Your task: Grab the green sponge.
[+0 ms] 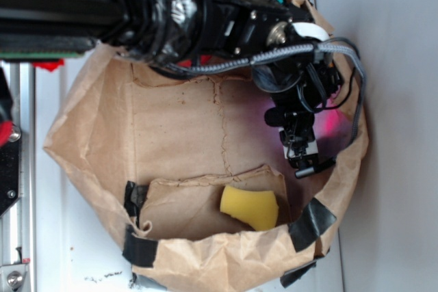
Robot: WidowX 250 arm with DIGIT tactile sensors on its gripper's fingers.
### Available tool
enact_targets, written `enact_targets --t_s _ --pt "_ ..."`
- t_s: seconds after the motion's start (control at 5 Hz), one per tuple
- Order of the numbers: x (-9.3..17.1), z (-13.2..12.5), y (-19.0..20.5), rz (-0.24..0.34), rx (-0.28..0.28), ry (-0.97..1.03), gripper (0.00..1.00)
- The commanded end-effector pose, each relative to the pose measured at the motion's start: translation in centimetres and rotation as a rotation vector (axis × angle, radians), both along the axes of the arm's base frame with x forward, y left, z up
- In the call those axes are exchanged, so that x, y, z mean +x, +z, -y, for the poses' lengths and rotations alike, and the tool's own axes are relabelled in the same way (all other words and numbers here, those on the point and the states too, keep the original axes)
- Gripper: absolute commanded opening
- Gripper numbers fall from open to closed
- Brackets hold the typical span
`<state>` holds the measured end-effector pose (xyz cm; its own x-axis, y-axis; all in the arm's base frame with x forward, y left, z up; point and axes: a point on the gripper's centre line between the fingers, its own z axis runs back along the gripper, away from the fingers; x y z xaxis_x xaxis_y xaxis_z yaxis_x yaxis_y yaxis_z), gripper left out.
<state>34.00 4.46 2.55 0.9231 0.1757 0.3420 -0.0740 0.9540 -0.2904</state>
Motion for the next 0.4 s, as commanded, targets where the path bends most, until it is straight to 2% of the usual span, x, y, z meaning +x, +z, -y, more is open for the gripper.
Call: enact_targets --t_s 0.0,0.2 --pt "-0.1 -1.8 3.0 0.002 -0.021 0.051 1.0" --pt "-0.5 -1.7 4.2 0.01 -0.035 0.05 1.0"
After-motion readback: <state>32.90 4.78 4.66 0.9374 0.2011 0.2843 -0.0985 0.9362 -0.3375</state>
